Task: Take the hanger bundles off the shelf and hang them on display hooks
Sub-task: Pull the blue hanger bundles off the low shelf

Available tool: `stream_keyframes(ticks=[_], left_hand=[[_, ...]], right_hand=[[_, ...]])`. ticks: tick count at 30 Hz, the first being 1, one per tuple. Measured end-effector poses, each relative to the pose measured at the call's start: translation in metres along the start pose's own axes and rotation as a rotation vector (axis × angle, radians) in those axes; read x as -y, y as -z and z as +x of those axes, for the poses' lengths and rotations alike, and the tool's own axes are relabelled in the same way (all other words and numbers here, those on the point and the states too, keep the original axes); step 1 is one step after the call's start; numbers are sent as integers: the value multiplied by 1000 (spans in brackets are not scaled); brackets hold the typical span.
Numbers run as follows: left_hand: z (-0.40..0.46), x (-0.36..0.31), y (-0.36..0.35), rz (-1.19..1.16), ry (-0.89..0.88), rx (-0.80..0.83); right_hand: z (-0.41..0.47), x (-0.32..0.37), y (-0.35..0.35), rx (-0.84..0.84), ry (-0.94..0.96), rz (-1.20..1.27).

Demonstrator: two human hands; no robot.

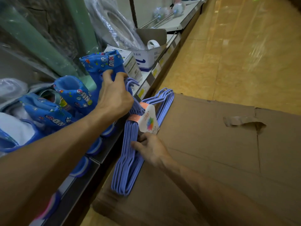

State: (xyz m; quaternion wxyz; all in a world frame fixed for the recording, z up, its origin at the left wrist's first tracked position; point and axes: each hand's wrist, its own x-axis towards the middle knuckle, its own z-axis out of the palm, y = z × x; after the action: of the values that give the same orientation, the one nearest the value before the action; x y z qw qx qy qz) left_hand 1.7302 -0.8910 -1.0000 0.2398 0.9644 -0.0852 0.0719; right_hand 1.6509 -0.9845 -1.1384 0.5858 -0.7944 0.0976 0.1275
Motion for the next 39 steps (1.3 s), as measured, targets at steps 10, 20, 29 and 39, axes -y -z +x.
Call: stream_keyframes(ticks=[10,20,29,39], left_hand=[[-34,-66,-16,-32,-303,84],[-81,-199,-50,-352,-454,423],[-115,-306,-85,-602,-452,516],[-180,-404,-107,-917,-510,659]], right_hand=[[-54,-32,118,-128,12,-619],[-155,-47,261,-305,52,-803],[-272,-61,355,-565,97,-1119],[-415,-60,436,-949,218,-1113]])
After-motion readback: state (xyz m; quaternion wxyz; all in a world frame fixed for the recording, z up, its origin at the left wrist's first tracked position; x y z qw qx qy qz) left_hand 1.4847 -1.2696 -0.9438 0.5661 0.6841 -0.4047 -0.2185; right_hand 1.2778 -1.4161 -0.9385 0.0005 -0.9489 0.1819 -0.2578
